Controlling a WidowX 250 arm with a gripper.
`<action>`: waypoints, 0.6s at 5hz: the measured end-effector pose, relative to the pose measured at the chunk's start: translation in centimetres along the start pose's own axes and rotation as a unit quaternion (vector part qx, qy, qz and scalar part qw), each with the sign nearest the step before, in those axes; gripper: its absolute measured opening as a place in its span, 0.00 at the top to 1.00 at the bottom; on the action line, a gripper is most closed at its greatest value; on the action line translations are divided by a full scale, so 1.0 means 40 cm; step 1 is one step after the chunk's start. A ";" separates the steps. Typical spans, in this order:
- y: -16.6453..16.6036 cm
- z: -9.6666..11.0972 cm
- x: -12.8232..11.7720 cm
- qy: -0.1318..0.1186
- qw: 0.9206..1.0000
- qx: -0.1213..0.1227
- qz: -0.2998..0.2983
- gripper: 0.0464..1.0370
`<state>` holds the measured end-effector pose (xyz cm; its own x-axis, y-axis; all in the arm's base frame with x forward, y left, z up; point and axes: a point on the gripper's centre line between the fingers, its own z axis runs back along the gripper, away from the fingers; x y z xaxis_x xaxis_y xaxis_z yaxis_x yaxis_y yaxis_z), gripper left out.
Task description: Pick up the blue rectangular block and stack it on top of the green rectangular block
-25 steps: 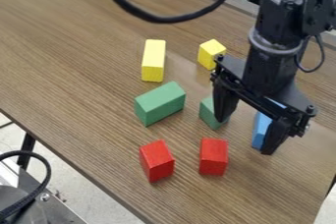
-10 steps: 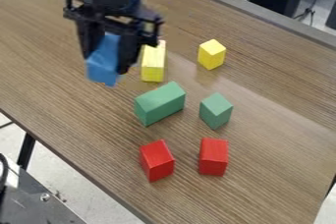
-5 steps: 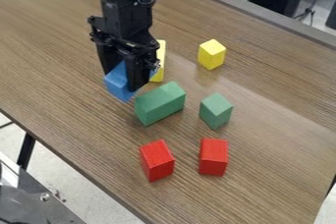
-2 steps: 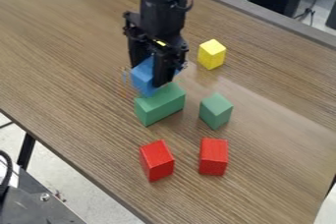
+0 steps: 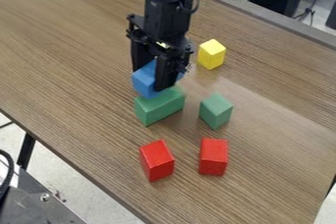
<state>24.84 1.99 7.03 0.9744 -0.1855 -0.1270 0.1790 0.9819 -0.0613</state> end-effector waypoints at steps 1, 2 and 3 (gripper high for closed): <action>0.001 -0.009 -0.021 0.019 1.000 -0.006 0.010 0.48; 0.006 -0.016 -0.031 0.024 1.000 -0.009 0.016 0.48; 0.009 -0.016 -0.029 0.021 1.000 -0.006 0.021 0.42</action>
<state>23.69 2.53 6.53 0.9743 -0.1463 -0.1715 0.1367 0.9884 -0.0666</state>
